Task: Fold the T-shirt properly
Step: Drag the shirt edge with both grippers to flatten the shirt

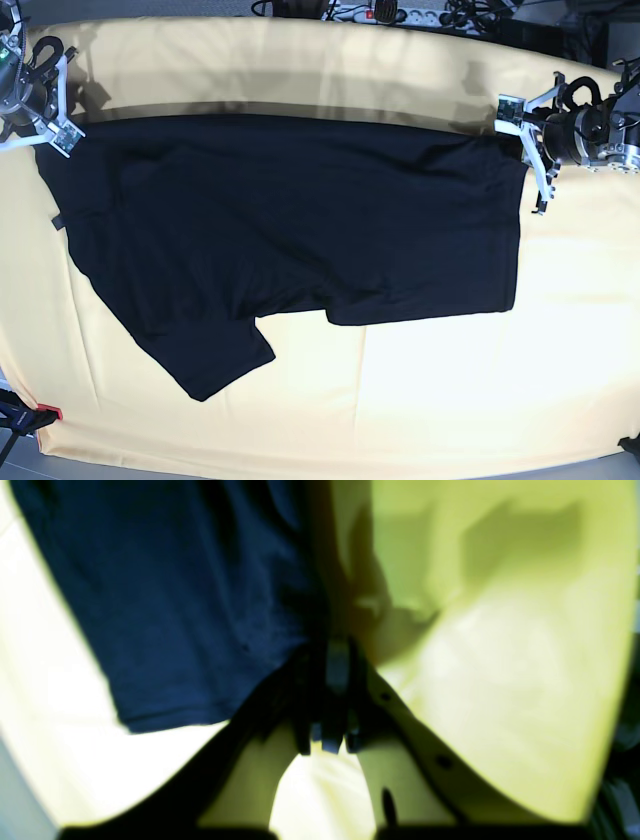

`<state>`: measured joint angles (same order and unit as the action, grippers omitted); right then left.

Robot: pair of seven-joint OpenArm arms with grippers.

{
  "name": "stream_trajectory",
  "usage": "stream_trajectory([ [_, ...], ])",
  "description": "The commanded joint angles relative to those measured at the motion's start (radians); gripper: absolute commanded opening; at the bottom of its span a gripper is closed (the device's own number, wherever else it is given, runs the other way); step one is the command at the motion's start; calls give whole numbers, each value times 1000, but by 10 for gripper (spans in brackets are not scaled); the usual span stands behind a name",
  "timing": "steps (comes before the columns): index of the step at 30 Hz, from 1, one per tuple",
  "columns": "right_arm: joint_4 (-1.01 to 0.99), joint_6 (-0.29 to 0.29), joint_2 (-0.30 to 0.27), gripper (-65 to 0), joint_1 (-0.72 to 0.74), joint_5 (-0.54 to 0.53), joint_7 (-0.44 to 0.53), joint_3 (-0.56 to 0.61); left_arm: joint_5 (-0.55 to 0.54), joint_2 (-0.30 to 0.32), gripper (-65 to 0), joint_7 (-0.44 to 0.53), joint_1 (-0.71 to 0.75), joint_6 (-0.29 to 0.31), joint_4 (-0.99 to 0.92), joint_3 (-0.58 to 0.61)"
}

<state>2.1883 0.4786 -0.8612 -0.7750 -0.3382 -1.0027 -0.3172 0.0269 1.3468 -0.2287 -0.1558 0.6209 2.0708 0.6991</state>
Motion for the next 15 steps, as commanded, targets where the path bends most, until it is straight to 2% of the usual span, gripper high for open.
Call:
stream_trajectory([
  [1, 32, -3, -12, -650, -37, 10, -20, -43, -16, 26, -650, -5, -11, 27, 13, -13],
  [3, 75, -3, 8, -650, -105, -24, -20, -107, -39, 28, -650, -5, -11, 77, 24, -13],
  [7, 124, 42, 67, -650, -202, -114, -23, -183, -100, 69, -650, -9, -8, 77, 67, -13],
  [10, 127, 45, 95, -650, -220, -118, -23, -188, -108, 126, -650, -19, -8, 77, 113, -13],
  [12, 127, 46, 105, -650, -220, -119, -20, -188, -127, 167, -650, -51, -8, 77, 144, -13],
  [15, 127, 46, 105, -650, -220, -118, 0, -188, -234, 207, -650, -146, -8, 77, 194, -13],
])
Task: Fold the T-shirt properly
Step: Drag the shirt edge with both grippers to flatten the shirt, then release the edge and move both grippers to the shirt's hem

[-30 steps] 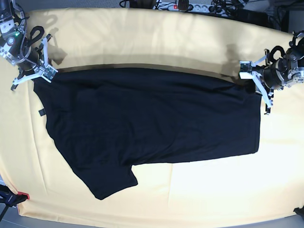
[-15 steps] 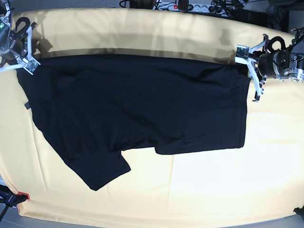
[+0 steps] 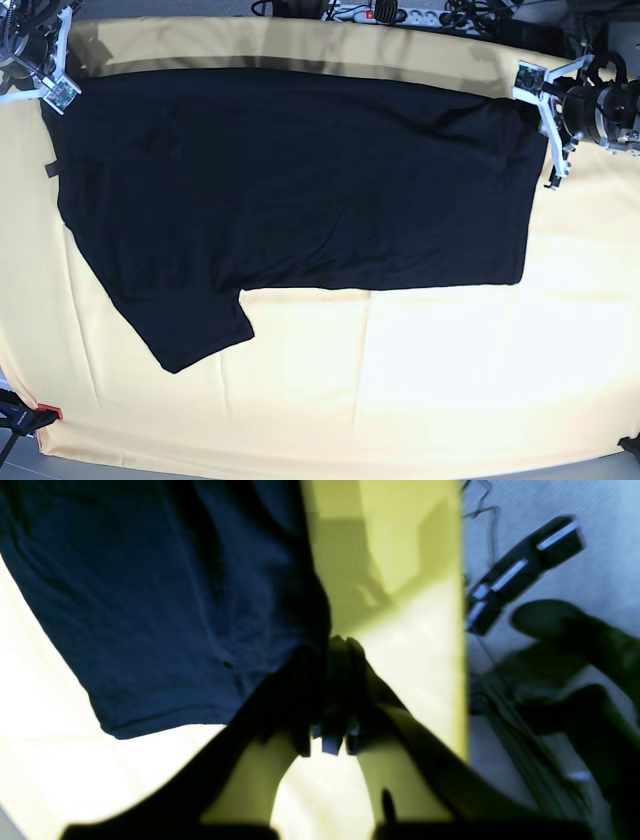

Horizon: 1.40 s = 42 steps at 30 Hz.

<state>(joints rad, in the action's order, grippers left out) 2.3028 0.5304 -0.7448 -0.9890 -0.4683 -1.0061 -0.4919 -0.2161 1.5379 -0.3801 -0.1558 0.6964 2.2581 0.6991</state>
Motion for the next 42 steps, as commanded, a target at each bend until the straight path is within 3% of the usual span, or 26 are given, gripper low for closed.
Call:
stream_trajectory([
  [1, 12, -6, -11, -650, -6, 11, 4, -13, -28, 15, -650, -30, -8, 2, 20, -13],
  [4, 12, -6, -11, -650, -6, 10, 4, -13, -93, 15, -650, -101, -8, 2, 37, -13],
  [11, 12, 24, -11, -650, -6, -84, 0, -12, -92, 15, -650, -100, -5, 2, 37, -13],
  [26, 12, 27, -11, -650, -50, -82, -42, -12, -73, 15, -650, -100, 80, 2, 37, -13],
  [27, 13, 27, -11, -650, -50, -83, -42, -12, -74, 15, -605, -100, 80, 2, 37, -13],
  [31, 14, 28, -12, -286, -50, -82, -43, -12, -74, 15, -293, -100, 80, 2, 37, -13],
  [32, 16, 32, -12, -232, -50, -82, -43, -12, -73, 15, -250, -100, 80, 2, 39, -13],
  [35, 41, 54, -12, -215, -50, -81, -74, -12, -73, 15, -243, -119, 77, 2, 60, -13],
  [38, 53, 39, -12, -215, -50, -74, -97, -18, -73, 15, -243, -181, 71, -6, 93, -13],
  [40, 53, 14, -12, -215, -50, -75, -110, -37, -74, 15, -243, -218, 50, -81, 98, -13],
  [42, 53, 5, -12, -215, -50, -80, -124, -73, -74, 15, -244, -241, 23, -119, 98, -13],
])
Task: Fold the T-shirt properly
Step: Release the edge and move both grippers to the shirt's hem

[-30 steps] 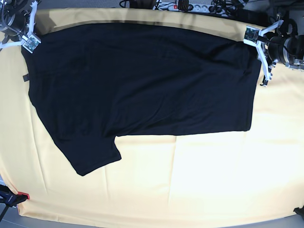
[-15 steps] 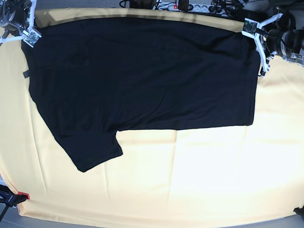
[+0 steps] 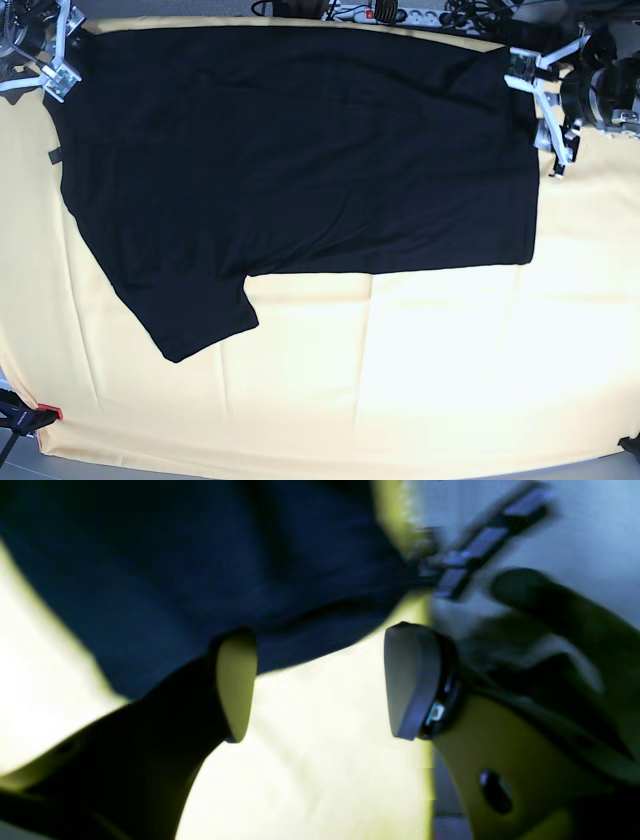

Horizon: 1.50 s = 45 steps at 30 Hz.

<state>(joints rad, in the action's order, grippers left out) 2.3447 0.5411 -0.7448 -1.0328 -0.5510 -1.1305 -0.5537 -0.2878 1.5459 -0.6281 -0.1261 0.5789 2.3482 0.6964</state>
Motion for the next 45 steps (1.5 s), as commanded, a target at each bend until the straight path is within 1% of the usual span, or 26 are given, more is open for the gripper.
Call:
stream_trajectory([
  [1, 11, -3, -11, -215, -6, 4, 0, -35, -3, 7, -246, 6, -19, -11, 8, -10],
  [4, 11, -3, -11, -215, -6, 4, 0, -104, -5, 7, -247, -1, -41, -29, 8, -10],
  [5, 11, -5, -11, -215, -6, 4, 3, -125, -1, 7, -247, -1, -47, -48, 8, -10],
  [6, 11, -11, -12, -215, -6, 4, 23, -143, -1, 7, -247, -1, -53, -83, 8, -10],
  [7, 11, -26, -11, -215, -6, 4, 57, -158, 3, 7, -247, -1, -57, -135, 8, -10],
  [10, 11, -87, -11, -215, -6, 0, 209, -168, 71, 7, -247, -2, -58, -337, 8, -10],
  [11, 11, -103, -12, -215, -6, -5, 259, -166, 74, 3, -247, -2, -58, -383, -5, -10],
  [12, 11, -117, -11, -215, -5, -11, 295, -166, 73, -18, -247, -3, -58, -409, -31, -10],
  [13, 11, -127, -11, -215, 1, -11, 306, -166, 72, -45, -247, -3, -58, -430, -65, -10],
  [15, 11, -127, -11, -215, 24, -10, 299, -166, 76, -111, -247, -1, -58, -483, -159, -18],
  [18, 11, -126, -11, -215, 36, -11, 300, -166, 92, -252, -247, -2, -57, -554, -343, -87],
  [20, 11, -127, -11, -215, 35, -11, 300, -166, 69, -353, -247, -2, -57, -568, -471, -177],
  [21, 11, -127, -11, -215, 35, -11, 300, -166, 33, -407, -247, -2, -57, -568, -535, -238],
  [22, 11, -127, -11, -215, 35, -11, 300, -166, -16, -463, -247, -2, -57, -554, -599, -306],
  [23, 11, -127, -11, -215, 35, -11, 300, -166, -77, -518, -247, -2, -57, -518, -661, -382],
  [25, 11, -127, -10, -215, 35, -11, 300, -166, -232, -622, -247, -13, -58, -417, -778, -538],
  [27, 11, -127, -8, -215, 35, -11, 300, -166, -401, -710, -247, -53, -58, -319, -887, -690],
  [29, 11, -127, -8, -215, 36, -11, 301, -166, -536, -774, -247, -109, -58, -209, -985, -804],
  [30, 11, -127, -9, -215, 36, -11, 301, -166, -591, -797, -247, -142, -58, -169, -1029, -839],
  [31, 11, -127, -9, -215, 37, -11, 302, -166, -637, -813, -247, -170, -58, -141, -1071, -855],
  [33, 11, -126, -9, -215, 43, -11, 305, -166, -695, -832, -247, -187, -57, -113, -1143, -856],
  [36, 11, -127, -8, -215, 47, -11, 308, -166, -721, -856, -247, -171, -58, -95, -1214, -856],
  [39, 11, -127, -9, -215, 47, -11, 309, -166, -720, -887, -247, -180, -58, -50, -1234, -855],
  [43, 11, -126, -8, -215, 47, -30, 311, -166, -743, -928, -247, -196, -58, -42, -1234, -826],
  [45, 11, -126, -9, -215, 47, -29, 311, -166, -781, -940, -247, -220, -59, 1, -1234, -805],
])
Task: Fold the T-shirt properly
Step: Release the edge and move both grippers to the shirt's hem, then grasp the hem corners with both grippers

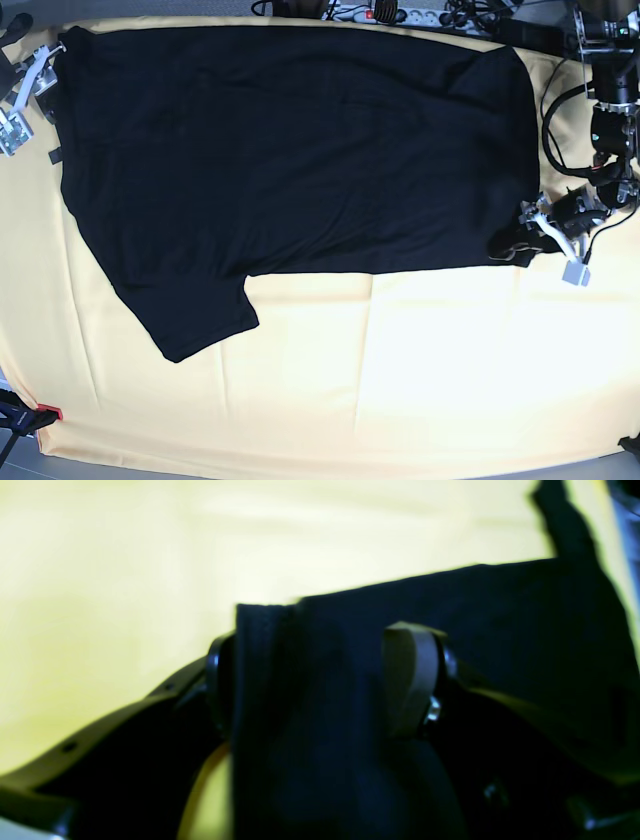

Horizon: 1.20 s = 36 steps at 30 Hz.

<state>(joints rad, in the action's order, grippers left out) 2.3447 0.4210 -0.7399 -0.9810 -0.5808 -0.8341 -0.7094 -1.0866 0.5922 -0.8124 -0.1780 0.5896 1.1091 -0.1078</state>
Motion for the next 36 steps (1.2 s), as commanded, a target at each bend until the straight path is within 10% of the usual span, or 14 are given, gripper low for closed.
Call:
stream_trajectory([
  [1, 11, -6, -14, -215, -5, 0, 14, -10, 8, 10, -248, -47, -12, 7, 6, 7],
  [4, 11, -6, -13, -215, -5, 0, 29, -10, 13, 3, -331, -30, -32, 10, 6, 9],
  [8, 11, -15, -7, -215, 36, 0, 61, -10, 56, 9, -650, 0, -76, -11, 5, 8],
  [16, -2, 7, 58, -215, 308, -63, 161, 33, 98, 0, -650, 31, -179, -77, 5, 9],
  [28, -676, 146, 69, -215, 851, -156, 161, 429, 180, -13, -650, 40, -262, -78, 5, 9],
  [36, -1136, 259, 201, -215, 1164, -156, 160, 481, 139, -13, -650, 18, -224, -31, 5, 9],
])
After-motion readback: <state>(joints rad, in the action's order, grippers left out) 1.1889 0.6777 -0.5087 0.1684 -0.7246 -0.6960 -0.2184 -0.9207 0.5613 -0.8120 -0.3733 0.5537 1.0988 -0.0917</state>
